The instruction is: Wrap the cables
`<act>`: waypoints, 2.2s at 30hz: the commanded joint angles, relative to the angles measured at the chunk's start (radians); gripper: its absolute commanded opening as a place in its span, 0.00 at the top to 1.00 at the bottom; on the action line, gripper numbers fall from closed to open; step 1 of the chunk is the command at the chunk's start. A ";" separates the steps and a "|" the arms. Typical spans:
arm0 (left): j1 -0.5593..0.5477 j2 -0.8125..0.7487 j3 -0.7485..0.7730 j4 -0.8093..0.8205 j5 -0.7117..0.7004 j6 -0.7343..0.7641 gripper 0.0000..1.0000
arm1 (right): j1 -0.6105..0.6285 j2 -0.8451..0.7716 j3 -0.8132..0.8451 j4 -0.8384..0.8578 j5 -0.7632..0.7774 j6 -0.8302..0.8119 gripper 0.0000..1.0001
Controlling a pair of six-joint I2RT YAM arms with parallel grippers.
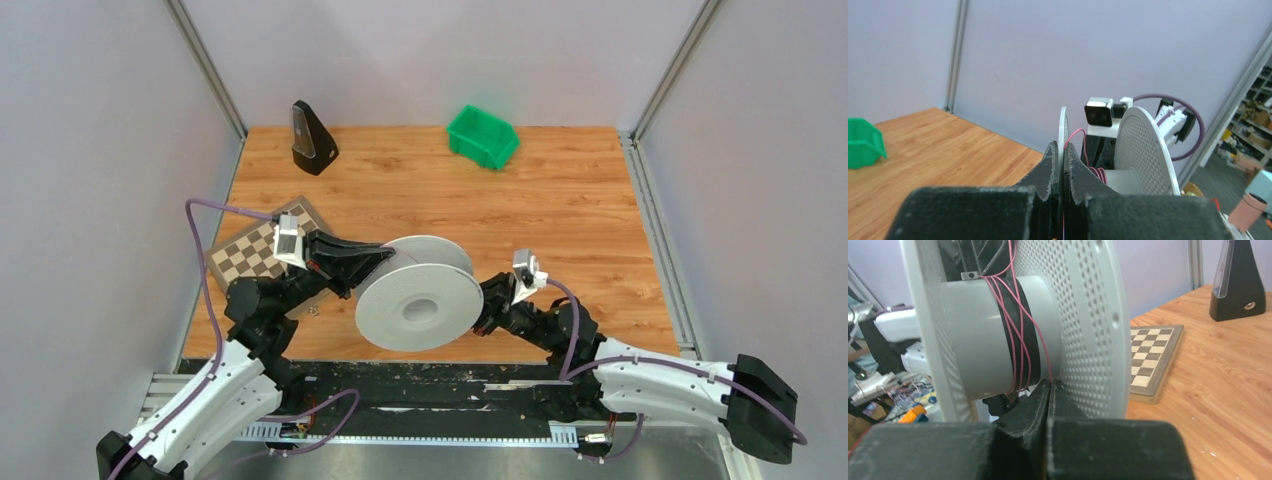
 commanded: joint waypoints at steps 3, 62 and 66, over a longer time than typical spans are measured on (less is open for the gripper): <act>0.008 0.002 -0.059 0.192 -0.315 -0.034 1.00 | 0.011 0.093 0.035 0.153 0.058 0.151 1.00; 0.008 -0.027 0.187 -0.543 -0.413 -0.144 1.00 | -0.051 -0.366 0.209 -0.585 0.577 -0.142 0.46; 0.019 0.019 0.266 -0.656 -0.355 -0.146 1.00 | -0.068 -0.245 0.445 -0.844 0.357 -0.188 0.34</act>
